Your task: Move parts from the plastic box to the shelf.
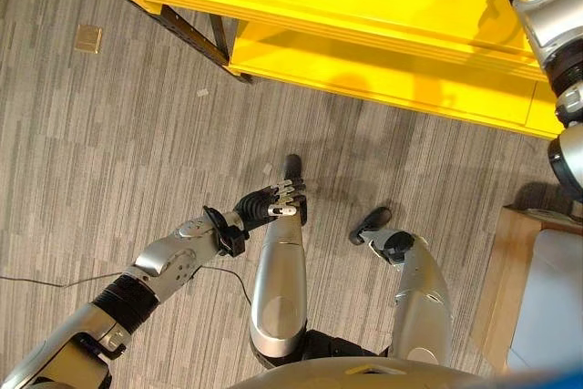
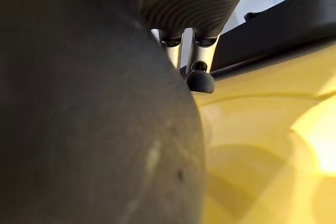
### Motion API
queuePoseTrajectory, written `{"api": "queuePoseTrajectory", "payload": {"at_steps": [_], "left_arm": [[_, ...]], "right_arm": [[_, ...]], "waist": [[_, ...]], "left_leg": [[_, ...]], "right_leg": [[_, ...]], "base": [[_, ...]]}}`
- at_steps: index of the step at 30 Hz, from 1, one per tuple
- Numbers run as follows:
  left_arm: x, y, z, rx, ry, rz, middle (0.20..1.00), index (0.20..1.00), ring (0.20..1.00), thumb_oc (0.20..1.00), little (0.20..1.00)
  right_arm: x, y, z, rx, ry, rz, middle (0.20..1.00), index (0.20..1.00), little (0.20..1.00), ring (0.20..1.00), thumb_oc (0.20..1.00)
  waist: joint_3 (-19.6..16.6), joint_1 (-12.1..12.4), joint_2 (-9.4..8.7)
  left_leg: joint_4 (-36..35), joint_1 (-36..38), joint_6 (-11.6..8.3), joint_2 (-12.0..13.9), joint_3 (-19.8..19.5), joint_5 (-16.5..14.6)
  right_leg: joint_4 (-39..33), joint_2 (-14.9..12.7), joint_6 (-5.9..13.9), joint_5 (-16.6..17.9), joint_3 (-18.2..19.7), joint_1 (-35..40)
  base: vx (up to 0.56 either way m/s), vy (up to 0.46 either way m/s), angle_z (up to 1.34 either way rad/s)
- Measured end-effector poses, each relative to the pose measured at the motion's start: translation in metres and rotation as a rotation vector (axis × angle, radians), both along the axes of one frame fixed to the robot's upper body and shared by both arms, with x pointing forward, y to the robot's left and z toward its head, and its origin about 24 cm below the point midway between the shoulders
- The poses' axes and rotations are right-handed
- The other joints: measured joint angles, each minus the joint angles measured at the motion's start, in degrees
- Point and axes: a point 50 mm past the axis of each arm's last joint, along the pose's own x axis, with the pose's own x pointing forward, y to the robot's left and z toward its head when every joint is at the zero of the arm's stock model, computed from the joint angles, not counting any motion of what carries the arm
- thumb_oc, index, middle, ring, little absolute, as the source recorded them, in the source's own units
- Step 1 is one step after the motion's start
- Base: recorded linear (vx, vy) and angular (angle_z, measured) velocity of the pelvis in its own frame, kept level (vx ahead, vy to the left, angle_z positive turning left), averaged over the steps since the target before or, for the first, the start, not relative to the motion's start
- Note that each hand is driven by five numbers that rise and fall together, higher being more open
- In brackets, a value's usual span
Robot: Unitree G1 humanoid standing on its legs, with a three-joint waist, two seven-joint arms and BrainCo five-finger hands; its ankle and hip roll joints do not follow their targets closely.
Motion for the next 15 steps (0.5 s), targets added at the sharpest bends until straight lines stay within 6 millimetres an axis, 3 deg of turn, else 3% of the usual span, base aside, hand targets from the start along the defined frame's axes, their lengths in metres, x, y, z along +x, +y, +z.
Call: {"api": "queuePoseTrajectory", "payload": {"at_steps": [1, 2, 3, 15], "left_arm": [[0.0006, -0.0002, 0.0006, 0.0, -0.003, -0.001, 1.0, 1.0, 1.0, 1.0, 1.0], [0.0006, -0.0003, 0.0007, 0.0, -0.003, -0.001, 1.0, 1.0, 1.0, 1.0, 1.0], [0.0006, -0.0003, 0.0006, 0.0, -0.003, -0.001, 1.0, 1.0, 1.0, 1.0, 1.0], [0.0006, -0.0021, 0.0018, -0.009, -0.006, -0.016, 1.0, 1.0, 1.0, 1.0, 1.0]], "right_arm": [[0.0, -0.0001, 0.0, 0.0, 0.0, 0.0, 0.2, 0.2, 0.2, 0.2, 0.2], [0.0, -0.0001, -0.0001, 0.0, 0.0, -0.001, 0.47, 0.47, 0.47, 0.47, 0.47], [-0.0002, -0.0005, -0.0001, 0.001, -0.004, -0.006, 1.0, 1.0, 1.0, 1.0, 1.0], [-0.0093, -0.007, 0.0065, 0.062, -0.171, -0.109, 1.0, 1.0, 1.0, 1.0, 1.0]], "waist": [[0.0, 0.0, 0.0], [0.0, -0.01, 0.0], [0.0, -0.01, 0.01], [-0.12, -0.53, 0.95]], "left_leg": [[-0.01, 0.0, -0.01, 0.03, -0.02, 0.0], [-0.05, 0.0, -0.02, 0.03, -0.04, 0.01], [-0.05, 0.0, -0.02, 0.05, -0.04, 0.01], [-0.08, -0.05, 0.01, -0.02, 0.11, -0.01]], "right_leg": [[0.0, 0.0, 0.0, 0.0, -0.01, 0.0], [0.0, 0.0, 0.01, -0.01, -0.03, 0.0], [-0.01, -0.01, 0.01, -0.01, -0.03, -0.01], [-0.18, -0.06, 0.05, 0.02, 0.05, -0.12]], "base": [[0.0, 0.0, 0.0], [0.0, 0.0, 0.0], [0.0, 0.0, 0.0], [0.0, 0.011, 0.0]]}}
